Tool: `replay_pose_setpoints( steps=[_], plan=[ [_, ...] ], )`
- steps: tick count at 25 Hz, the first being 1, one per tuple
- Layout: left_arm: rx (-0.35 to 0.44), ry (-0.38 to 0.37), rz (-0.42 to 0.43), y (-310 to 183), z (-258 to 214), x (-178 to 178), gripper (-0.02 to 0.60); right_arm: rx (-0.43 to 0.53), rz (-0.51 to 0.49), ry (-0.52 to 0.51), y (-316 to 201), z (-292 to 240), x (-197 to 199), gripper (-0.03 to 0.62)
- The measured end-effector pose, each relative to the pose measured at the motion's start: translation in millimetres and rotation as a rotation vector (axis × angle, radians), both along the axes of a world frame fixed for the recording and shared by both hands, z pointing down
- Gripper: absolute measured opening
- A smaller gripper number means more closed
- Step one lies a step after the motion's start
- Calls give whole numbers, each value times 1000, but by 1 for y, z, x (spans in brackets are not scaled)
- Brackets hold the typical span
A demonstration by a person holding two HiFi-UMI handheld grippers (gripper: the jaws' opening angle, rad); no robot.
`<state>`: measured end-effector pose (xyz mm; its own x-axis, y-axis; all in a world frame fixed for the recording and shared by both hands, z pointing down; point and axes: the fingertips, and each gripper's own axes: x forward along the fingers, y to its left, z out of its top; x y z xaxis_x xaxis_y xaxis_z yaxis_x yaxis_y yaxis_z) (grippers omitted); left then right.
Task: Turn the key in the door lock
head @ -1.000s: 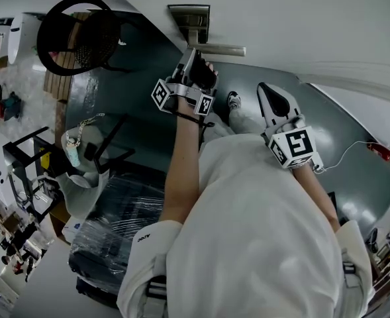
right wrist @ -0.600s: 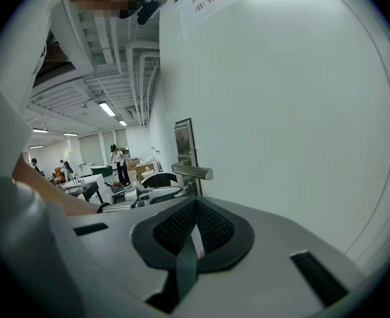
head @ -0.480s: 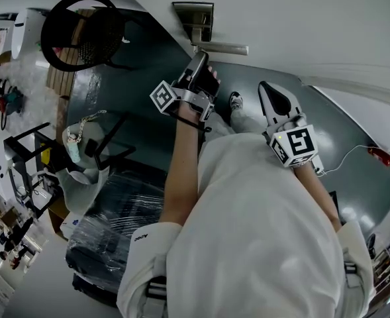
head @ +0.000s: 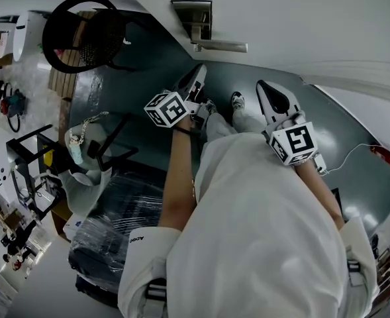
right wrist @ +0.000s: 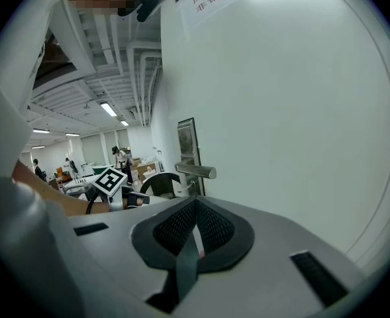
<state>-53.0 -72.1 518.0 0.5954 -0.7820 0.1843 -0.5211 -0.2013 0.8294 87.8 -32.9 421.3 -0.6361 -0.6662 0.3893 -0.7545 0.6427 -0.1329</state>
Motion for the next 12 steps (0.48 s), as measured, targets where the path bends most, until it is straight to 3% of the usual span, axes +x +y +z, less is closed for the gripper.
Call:
replay_pose_setpoints(
  steps=[4,9,11,12],
  plan=[
    [145,-611,32,-6,-4,-11,9,4,0,9,2,2,1,-3],
    [397,-1327,42,-20,-13,-14,9,6,7,13,5,1,0,-5],
    [492,-1522,71,-23,-13,-10,8,10,8,15,7,0,0,-4],
    [522,-1564,90,-24,-12,-7,8,10,9,16,6,0,1,-4]
  ],
)
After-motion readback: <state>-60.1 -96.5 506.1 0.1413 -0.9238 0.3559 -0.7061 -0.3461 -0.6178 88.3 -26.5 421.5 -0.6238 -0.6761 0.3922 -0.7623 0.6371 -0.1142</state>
